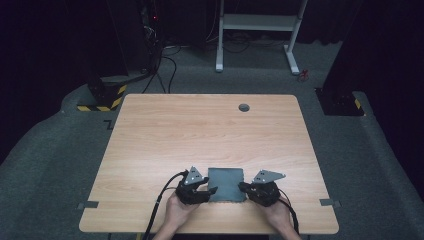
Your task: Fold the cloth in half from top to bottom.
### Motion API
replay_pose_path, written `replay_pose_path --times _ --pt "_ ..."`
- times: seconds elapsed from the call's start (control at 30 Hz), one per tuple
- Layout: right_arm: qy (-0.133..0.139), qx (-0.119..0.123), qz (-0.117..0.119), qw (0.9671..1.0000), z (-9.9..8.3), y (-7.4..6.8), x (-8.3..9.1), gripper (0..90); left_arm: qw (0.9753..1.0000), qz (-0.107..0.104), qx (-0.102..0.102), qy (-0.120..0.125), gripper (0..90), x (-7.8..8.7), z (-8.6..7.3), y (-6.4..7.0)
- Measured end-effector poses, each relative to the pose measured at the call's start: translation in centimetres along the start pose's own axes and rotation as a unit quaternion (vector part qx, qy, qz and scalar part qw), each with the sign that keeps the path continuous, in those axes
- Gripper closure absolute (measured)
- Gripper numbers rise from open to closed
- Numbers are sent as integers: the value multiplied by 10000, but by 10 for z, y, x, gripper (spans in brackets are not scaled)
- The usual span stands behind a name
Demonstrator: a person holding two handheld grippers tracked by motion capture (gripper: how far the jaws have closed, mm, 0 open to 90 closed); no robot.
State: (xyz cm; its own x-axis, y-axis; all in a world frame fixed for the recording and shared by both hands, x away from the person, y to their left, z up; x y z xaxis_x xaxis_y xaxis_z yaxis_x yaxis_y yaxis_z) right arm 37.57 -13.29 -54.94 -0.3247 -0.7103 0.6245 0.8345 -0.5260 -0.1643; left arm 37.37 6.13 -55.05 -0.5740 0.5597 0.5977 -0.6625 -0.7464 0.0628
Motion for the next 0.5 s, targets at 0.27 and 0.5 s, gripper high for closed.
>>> replay_pose_path --times 0.27,0.5 --pt "170 -420 -26 9990 20 20 -23 840 9998 -45 159 -55 483 -23 19 -8" --pt "77 -612 -27 9981 28 25 -44 827 9996 -21 151 -242 485 -37 23 -12"
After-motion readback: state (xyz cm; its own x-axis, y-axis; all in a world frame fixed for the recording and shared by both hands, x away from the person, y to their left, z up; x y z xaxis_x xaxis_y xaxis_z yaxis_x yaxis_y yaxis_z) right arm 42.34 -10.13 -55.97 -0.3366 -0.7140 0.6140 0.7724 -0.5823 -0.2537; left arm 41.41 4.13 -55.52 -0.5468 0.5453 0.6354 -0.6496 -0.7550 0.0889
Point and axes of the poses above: each handheld gripper's, and its own axes: x roughly backward along the jaws, z roughly out of its top, y roughly to its right, the point moved 6 cm from there along -x, roughly forward along the jaws, and after that the axes turned 7 degrees about z, right-handed, at the moved point
